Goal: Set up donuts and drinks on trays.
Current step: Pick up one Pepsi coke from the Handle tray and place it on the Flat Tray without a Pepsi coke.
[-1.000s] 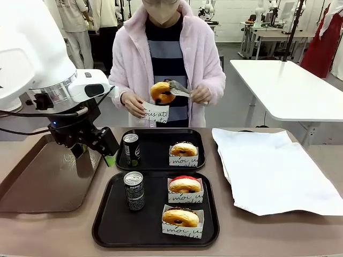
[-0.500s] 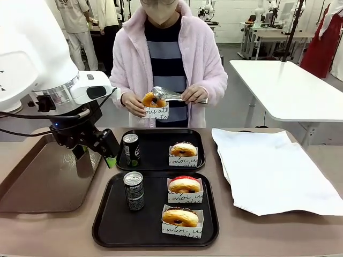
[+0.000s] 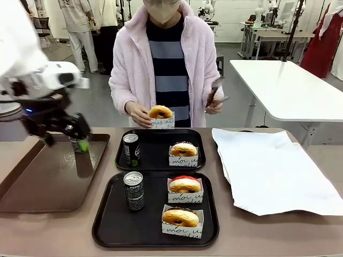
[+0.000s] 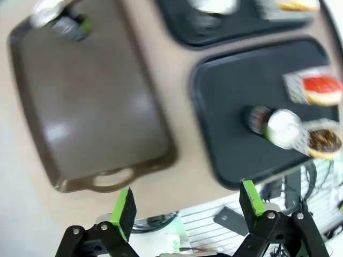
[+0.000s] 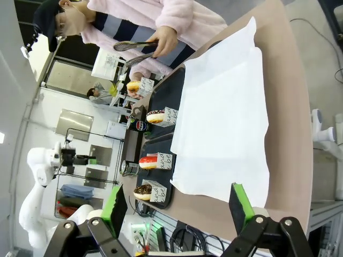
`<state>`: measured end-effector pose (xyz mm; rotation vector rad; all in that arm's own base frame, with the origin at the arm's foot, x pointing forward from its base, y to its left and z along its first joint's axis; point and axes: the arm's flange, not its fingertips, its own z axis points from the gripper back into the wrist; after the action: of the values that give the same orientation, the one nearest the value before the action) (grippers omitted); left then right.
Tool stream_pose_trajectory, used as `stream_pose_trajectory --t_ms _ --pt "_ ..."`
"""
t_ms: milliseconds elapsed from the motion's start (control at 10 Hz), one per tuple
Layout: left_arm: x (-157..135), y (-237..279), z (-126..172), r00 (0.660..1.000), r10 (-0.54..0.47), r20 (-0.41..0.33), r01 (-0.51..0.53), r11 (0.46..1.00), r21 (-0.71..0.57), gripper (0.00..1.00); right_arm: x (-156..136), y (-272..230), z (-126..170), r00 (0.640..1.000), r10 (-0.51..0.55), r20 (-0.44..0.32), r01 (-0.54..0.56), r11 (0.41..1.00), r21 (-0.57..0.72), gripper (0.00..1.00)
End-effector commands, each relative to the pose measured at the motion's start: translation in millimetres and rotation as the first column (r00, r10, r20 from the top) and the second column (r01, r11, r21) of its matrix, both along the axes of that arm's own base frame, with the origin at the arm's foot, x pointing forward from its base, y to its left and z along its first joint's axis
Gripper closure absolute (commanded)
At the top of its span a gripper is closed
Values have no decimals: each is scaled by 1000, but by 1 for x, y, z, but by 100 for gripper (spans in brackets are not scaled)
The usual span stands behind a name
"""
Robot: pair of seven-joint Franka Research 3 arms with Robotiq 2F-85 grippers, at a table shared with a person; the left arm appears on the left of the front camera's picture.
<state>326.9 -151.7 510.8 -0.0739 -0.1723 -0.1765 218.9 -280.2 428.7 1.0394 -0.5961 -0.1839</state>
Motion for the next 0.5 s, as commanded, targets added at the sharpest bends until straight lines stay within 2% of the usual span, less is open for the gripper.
stream_pose_trajectory --t_ms 0,200,300,400 --pt "58 59 12 991 120 -50 -120 993 3 0 1 -2 0 1000 0 31 0 1000 10 0" --pt "45 114 9 979 197 -49 -200 976 -84 0 1 -2 0 1000 0 31 0 1000 10 0" --pt "56 118 19 979 197 -59 -202 976 -83 0 1 -2 0 1000 0 31 0 1000 10 0" --pt "55 119 6 980 195 -40 -196 980 -40 0 1 -2 0 1000 0 31 0 1000 10 0"
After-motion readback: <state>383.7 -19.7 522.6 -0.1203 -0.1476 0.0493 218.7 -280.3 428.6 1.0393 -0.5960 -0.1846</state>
